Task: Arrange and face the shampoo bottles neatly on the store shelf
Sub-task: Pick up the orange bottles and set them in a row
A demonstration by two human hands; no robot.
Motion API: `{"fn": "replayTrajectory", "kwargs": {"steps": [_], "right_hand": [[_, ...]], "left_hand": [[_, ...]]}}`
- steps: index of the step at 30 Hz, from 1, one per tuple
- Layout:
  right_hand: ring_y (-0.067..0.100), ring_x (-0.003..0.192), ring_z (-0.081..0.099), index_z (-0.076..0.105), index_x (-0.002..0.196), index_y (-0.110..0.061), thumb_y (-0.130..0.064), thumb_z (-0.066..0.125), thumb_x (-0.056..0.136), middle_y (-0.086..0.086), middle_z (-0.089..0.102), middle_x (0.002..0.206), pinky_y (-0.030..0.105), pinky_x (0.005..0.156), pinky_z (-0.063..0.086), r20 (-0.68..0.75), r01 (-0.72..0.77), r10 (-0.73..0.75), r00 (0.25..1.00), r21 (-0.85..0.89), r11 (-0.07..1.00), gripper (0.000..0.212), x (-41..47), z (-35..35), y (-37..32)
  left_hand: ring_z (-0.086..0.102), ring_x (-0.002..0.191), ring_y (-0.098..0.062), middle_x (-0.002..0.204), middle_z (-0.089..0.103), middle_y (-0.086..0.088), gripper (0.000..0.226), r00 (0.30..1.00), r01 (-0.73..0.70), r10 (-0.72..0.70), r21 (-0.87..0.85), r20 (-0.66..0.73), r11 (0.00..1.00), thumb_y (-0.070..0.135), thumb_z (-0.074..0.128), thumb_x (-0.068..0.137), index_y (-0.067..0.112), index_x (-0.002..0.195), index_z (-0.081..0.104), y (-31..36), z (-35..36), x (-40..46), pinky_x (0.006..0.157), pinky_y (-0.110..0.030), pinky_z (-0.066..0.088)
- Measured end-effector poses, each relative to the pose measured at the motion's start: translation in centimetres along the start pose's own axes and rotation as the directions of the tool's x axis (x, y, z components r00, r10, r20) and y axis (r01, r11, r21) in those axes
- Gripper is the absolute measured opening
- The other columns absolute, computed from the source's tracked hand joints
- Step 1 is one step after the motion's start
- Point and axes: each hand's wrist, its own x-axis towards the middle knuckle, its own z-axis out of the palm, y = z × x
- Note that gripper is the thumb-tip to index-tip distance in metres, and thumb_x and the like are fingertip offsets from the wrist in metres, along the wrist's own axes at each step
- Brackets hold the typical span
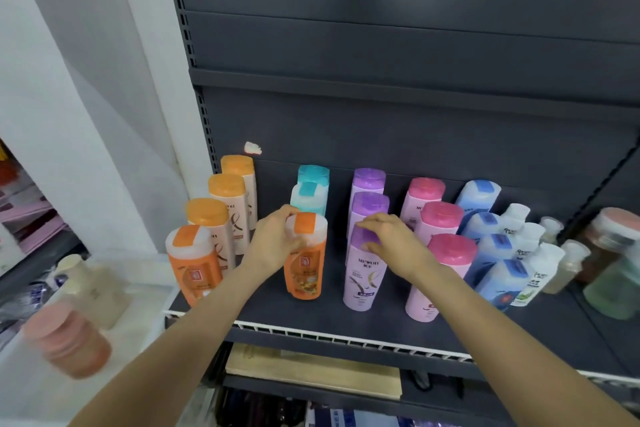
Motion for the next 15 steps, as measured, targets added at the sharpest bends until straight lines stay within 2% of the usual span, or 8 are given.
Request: {"fn": "replayTrajectory", "kwargs": {"steps": [3,12,15], "right_hand": [[0.022,0.126,0.038,0.044,0.140,-0.018,-0.006,0.052,0.093,0.003,0.044,0.139,0.027,0.106,0.031,-0.039,0.016,-0.016,0.999,0.001,1.000,0.049,0.0,0.4,0.5],[0.021,0.122,0.040,0.046,0.139,-0.018,-0.006,0.048,0.094,0.001,0.046,0.137,0.026,0.103,0.032,-0.098,0.029,-0.027,0.995,0.026,0.999,0.046,-0.2,1.1,0.9],[0.021,0.121,0.040,0.045,0.139,-0.018,-0.006,0.046,0.095,0.001,0.045,0.138,0.026,0.102,0.033,-0.101,0.028,-0.024,0.995,0.032,0.999,0.045,-0.3,1.2,0.8]], "left_hand": [[0.057,0.108,-0.022,0.119,0.060,-0.008,0.044,0.999,0.009,-0.010,0.031,0.035,0.999,0.017,0.067,0.083,0.010,0.123,0.051,-0.4,1.1,0.3,0.094,-0.031,0.046],[0.053,0.116,-0.023,0.129,0.055,-0.009,0.053,0.996,0.024,-0.032,0.097,0.083,0.995,0.014,0.065,0.085,0.011,0.133,0.044,-0.9,1.5,1.2,0.092,-0.025,0.041],[0.052,0.119,-0.024,0.133,0.052,-0.009,0.058,0.993,0.045,-0.058,0.132,0.099,0.990,0.016,0.064,0.086,0.012,0.138,0.040,-1.0,1.5,1.2,0.095,-0.028,0.042]]}}
